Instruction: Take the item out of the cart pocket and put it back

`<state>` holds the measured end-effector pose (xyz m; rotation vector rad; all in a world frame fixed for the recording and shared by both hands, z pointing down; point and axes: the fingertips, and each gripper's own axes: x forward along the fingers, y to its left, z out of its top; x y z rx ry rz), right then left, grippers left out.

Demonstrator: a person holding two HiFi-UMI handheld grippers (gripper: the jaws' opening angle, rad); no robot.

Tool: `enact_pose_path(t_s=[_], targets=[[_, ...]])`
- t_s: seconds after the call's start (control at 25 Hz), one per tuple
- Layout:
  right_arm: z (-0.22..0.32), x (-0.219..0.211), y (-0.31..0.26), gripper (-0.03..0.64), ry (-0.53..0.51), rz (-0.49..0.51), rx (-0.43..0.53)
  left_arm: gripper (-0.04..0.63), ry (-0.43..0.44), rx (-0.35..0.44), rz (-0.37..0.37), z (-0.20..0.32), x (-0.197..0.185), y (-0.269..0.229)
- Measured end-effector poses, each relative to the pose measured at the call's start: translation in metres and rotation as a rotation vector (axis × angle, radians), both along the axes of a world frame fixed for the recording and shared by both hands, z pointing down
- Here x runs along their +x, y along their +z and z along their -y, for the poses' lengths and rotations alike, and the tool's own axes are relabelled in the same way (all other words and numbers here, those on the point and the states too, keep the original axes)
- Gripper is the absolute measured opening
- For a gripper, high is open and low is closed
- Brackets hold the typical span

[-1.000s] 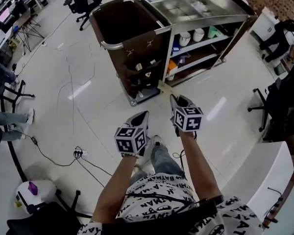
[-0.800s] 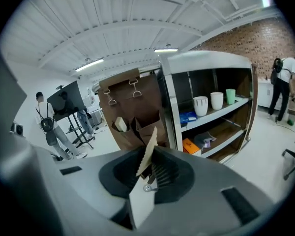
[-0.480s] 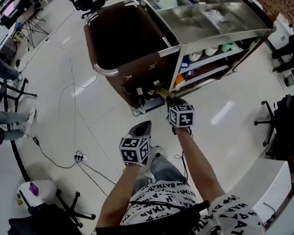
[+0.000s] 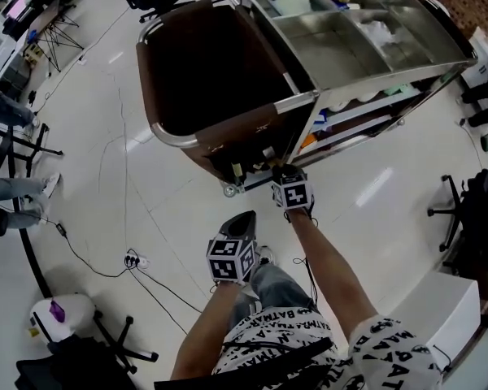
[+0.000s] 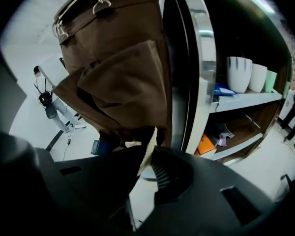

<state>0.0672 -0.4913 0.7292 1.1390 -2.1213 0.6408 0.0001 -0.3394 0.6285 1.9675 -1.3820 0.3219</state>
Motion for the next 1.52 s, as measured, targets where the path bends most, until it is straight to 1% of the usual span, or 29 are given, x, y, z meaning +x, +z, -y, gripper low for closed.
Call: enact_pose_path(t_s=[0.2,0.48,0.68,0.76,0.8,0.84,0.88,1.0,1.04,1.12,1.2,1.28,1.4,1.44,1.52], targets=[[0.021,-0.018,0.025,0.060,-0.046,-0.062,0.008,0.002,-0.050,-0.028,-0.014,0.000,-0.012,0.010],[0.032,-0.023,0.062,0.060,-0.086,-0.126,-0.016,0.002,-0.092,-0.065,-0.026,-0.012,-0.025,0.026],[0.034,-0.022,0.063,0.065,-0.092,-0.122,-0.008,0.002,-0.104,-0.079,-0.022,-0.030,-0.035,0.031],[0.032,-0.021,0.059,0.079,-0.105,-0.133,-0.002,0.002,-0.108,-0.074,-0.022,-0.037,-0.039,0.028],[0.029,-0.019,0.054,0.106,-0.104,-0.137,0.002,0.002,-0.108,-0.067,-0.024,-0.040,-0.041,0.024],[0.024,-0.017,0.047,0.155,-0.099,-0.135,0.007,0.002,-0.106,-0.057,-0.028,-0.044,-0.042,0.019],[0.018,-0.014,0.038,0.161,-0.089,-0.126,0.015,0.002,-0.102,-0.046,-0.031,-0.048,-0.044,0.014],[-0.012,-0.003,0.005,0.168,-0.052,-0.086,0.039,0.002,-0.077,-0.010,-0.044,-0.065,-0.049,-0.005],[-0.025,0.001,-0.006,0.197,-0.044,-0.070,0.047,0.002,-0.066,0.002,-0.048,-0.071,-0.050,-0.011],[-0.055,0.004,-0.037,0.198,-0.043,-0.013,0.080,0.002,-0.049,0.027,-0.057,-0.086,-0.053,-0.023],[-0.094,0.002,-0.071,0.199,-0.047,0.052,0.108,0.002,-0.039,0.058,-0.068,-0.103,-0.056,-0.037],[-0.141,-0.008,-0.102,0.198,-0.064,0.113,0.114,0.002,-0.036,0.091,-0.077,-0.122,-0.062,-0.053],[-0.217,-0.028,-0.142,0.195,-0.097,0.214,0.117,0.002,-0.019,0.127,-0.066,-0.160,-0.068,-0.072],[-0.243,-0.033,-0.156,0.176,-0.100,0.250,0.124,0.002,-0.001,0.140,-0.054,-0.174,-0.068,-0.077],[-0.292,-0.041,-0.182,0.082,-0.104,0.302,0.147,0.002,0.035,0.171,-0.039,-0.203,-0.067,-0.087]])
